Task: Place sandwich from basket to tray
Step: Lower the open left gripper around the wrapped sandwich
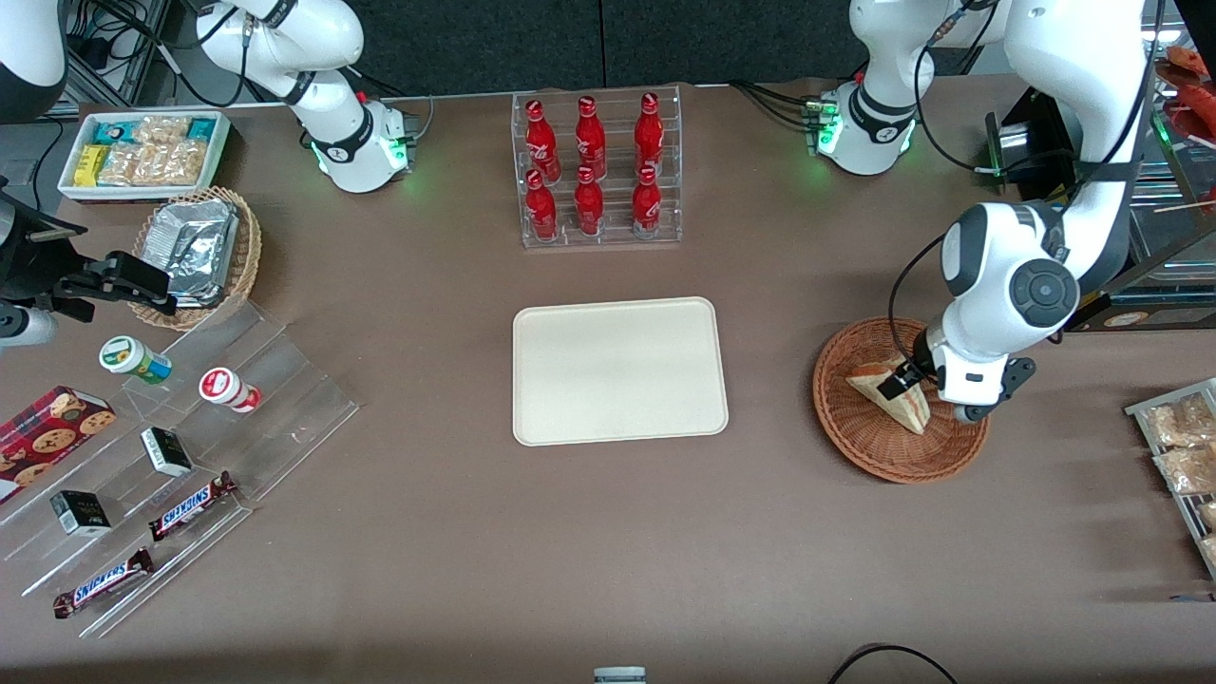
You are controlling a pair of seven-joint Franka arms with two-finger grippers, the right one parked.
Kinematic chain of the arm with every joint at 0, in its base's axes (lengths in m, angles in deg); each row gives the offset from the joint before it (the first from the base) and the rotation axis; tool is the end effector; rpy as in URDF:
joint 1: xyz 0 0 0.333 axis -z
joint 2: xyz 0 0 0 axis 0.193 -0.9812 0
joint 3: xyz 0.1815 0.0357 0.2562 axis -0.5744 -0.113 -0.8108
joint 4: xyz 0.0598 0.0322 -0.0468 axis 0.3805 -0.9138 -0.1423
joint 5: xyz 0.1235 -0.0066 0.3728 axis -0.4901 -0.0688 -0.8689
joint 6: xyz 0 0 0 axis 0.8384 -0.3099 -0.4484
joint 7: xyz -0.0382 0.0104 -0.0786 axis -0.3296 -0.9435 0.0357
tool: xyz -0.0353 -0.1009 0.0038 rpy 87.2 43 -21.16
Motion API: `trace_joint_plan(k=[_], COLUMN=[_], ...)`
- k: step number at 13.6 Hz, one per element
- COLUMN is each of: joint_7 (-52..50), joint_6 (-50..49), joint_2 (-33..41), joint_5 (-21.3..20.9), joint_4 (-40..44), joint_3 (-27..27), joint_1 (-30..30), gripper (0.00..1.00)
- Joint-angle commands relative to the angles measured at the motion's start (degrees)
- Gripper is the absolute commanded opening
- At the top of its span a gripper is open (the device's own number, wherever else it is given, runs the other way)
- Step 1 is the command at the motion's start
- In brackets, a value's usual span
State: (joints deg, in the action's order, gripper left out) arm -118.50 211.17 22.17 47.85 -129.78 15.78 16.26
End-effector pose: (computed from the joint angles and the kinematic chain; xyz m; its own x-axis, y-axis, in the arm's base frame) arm 0.5520 -0.0660 0.2822 0.7880 0.6129 -0.0585 0.6105 -0.7902 -0.0548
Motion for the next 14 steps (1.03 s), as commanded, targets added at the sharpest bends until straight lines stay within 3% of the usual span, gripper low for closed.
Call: trace_joint_plan(k=[1, 14], joint_7=[-1.5, -4.1], joint_6=[2.5, 5.5], joint_2=[0.1, -1.8], joint_5=[0.3, 0.0], joint_4=[-2.2, -3.3], joint_3=[-0.4, -0.7], joint_1=[0.7, 1.7], gripper=[1.00, 0.99])
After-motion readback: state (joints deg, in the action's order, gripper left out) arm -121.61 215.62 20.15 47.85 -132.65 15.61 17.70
